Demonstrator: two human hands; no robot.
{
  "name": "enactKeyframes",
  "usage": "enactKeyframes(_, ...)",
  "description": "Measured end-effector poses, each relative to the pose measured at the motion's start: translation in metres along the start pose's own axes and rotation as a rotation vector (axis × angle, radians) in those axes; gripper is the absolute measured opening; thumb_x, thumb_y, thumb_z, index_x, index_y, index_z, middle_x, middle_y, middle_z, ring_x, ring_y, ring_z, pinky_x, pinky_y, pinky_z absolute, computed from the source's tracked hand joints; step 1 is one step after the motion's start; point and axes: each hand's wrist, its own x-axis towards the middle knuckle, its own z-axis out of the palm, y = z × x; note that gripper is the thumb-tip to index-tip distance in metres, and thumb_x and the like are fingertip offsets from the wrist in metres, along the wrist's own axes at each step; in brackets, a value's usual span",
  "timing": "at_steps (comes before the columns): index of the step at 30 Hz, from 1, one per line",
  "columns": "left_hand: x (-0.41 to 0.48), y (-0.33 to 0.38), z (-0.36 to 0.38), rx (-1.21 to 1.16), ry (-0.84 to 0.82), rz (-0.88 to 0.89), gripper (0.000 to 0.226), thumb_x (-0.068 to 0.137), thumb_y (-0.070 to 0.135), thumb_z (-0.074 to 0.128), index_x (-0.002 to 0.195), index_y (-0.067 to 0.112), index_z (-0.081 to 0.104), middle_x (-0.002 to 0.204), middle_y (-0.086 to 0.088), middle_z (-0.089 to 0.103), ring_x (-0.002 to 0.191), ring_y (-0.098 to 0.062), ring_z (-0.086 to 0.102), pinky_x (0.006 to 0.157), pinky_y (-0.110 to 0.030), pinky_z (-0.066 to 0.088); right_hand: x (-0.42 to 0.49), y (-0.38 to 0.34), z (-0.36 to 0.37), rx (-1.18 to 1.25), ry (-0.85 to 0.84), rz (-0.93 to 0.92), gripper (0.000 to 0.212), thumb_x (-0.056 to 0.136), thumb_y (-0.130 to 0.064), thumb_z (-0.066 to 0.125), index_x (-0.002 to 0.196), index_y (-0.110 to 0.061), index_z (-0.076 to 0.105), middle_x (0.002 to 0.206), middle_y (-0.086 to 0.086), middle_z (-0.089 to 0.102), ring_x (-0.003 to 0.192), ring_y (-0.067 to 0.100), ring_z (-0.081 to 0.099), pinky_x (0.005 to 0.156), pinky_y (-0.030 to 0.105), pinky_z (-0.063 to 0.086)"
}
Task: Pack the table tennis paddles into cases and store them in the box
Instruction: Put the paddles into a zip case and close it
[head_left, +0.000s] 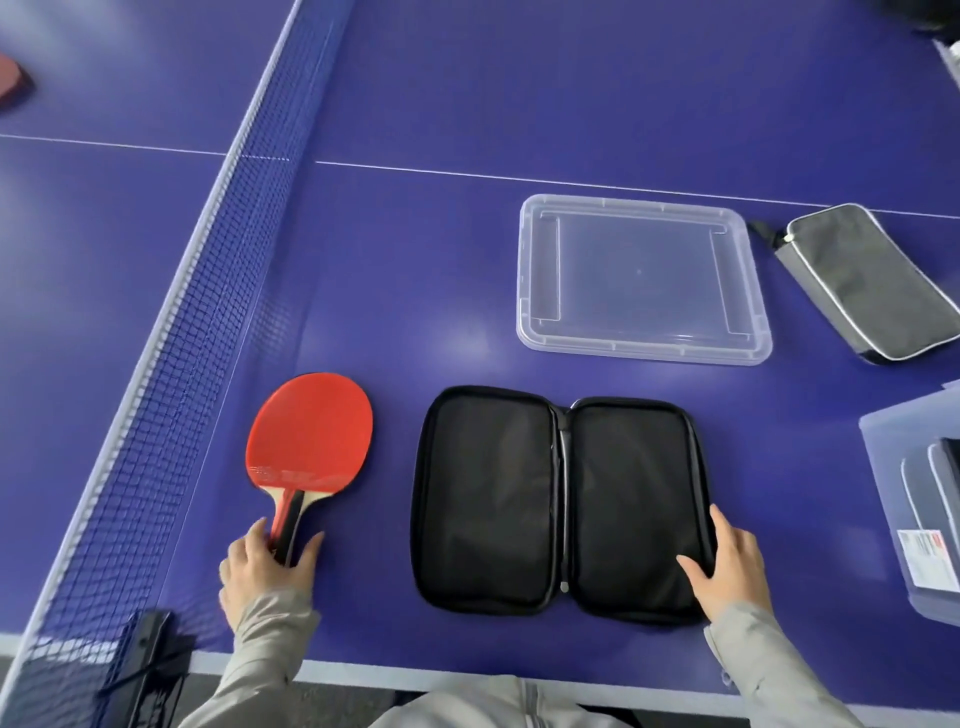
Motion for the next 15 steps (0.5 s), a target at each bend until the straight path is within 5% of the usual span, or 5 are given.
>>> enactKeyframes(5, 0.017, -0.002, 0.001, -0.032, -0.024, -0.017, 0.039, 0.078, 0.037, 0.071, 0.097, 0.005, 0.061, 0.101, -0.020, 0.054, 0.101, -0.041, 0.049, 0.084, -0.053, 0.044, -0.002, -0.003, 0.000, -0.054, -0.034, 0.021, 0.077, 0.081, -0.010, 0.071, 0.146, -0.010, 0.030, 0.133, 0.021, 0.042, 0.124, 0.037, 0.041, 0.101, 0.045, 0.039)
enactKeyframes(15, 0.018, 0.001, 0.002, -0.118, 0.023, 0.018, 0.027, 0.079, 0.027, 0.071, 0.081, 0.003, 0.059, 0.088, -0.016, 0.053, 0.088, -0.040, 0.052, 0.077, -0.050, 0.043, -0.002, -0.002, 0.000, -0.126, -0.071, 0.036, 0.079, 0.083, -0.016, 0.069, 0.148, -0.014, 0.024, 0.137, 0.015, 0.039, 0.127, 0.032, 0.038, 0.101, 0.040, 0.040)
